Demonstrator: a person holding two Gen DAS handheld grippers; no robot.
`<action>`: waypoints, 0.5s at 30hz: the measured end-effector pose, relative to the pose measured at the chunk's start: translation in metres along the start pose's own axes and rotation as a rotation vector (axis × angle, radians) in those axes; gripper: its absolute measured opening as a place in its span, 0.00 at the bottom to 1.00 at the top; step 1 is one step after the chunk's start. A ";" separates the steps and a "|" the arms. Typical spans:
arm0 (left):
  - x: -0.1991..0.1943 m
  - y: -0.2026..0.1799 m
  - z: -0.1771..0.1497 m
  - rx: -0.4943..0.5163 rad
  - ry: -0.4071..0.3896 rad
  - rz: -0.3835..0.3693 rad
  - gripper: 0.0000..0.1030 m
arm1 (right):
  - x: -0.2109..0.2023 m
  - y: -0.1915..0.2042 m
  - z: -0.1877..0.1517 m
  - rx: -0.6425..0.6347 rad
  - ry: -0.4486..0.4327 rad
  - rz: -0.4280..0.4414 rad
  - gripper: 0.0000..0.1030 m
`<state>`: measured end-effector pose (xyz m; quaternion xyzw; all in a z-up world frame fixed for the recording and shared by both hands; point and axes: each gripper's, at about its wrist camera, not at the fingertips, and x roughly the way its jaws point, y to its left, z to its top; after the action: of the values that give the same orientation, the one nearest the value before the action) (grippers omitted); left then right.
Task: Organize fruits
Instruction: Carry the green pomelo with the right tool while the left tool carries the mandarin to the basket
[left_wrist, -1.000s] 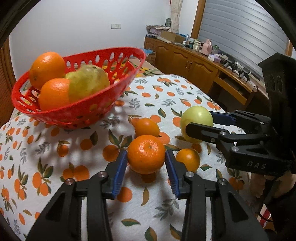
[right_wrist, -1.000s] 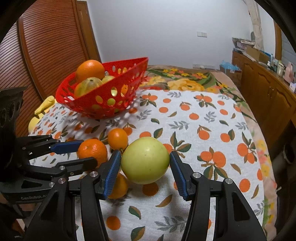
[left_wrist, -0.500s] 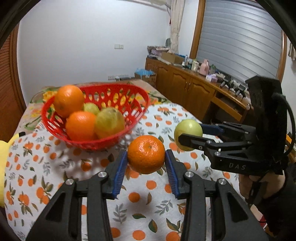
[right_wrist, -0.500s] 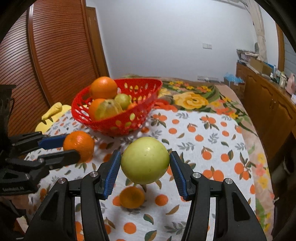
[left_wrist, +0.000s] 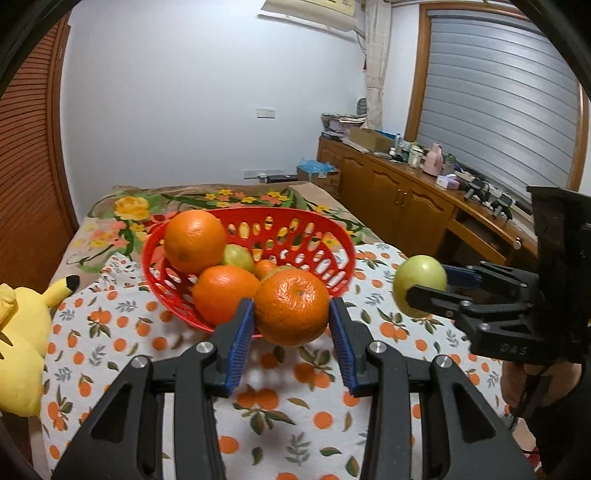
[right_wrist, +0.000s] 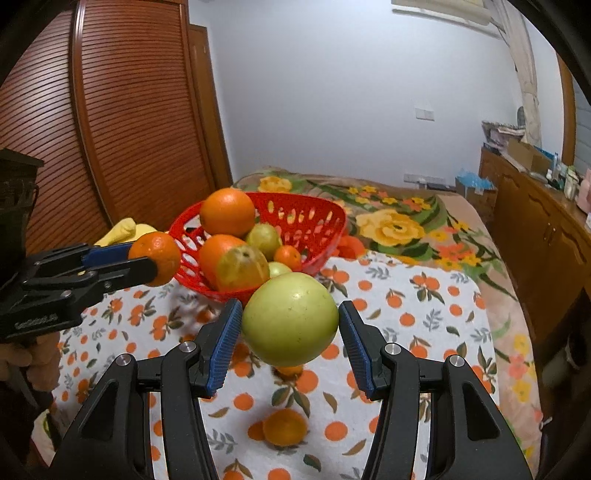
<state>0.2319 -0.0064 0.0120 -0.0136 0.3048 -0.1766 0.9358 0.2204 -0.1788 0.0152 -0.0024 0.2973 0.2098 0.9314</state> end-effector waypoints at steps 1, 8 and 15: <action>0.001 0.004 0.001 -0.005 0.000 0.007 0.38 | 0.001 0.001 0.002 -0.002 -0.002 0.001 0.53; 0.006 0.014 0.004 -0.013 0.002 0.028 0.38 | 0.013 0.006 0.019 -0.013 -0.003 0.020 0.53; 0.014 0.022 0.007 -0.023 0.010 0.046 0.38 | 0.033 0.017 0.037 -0.061 0.016 0.015 0.53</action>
<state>0.2536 0.0084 0.0066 -0.0167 0.3120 -0.1516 0.9378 0.2587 -0.1456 0.0297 -0.0300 0.2985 0.2259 0.9268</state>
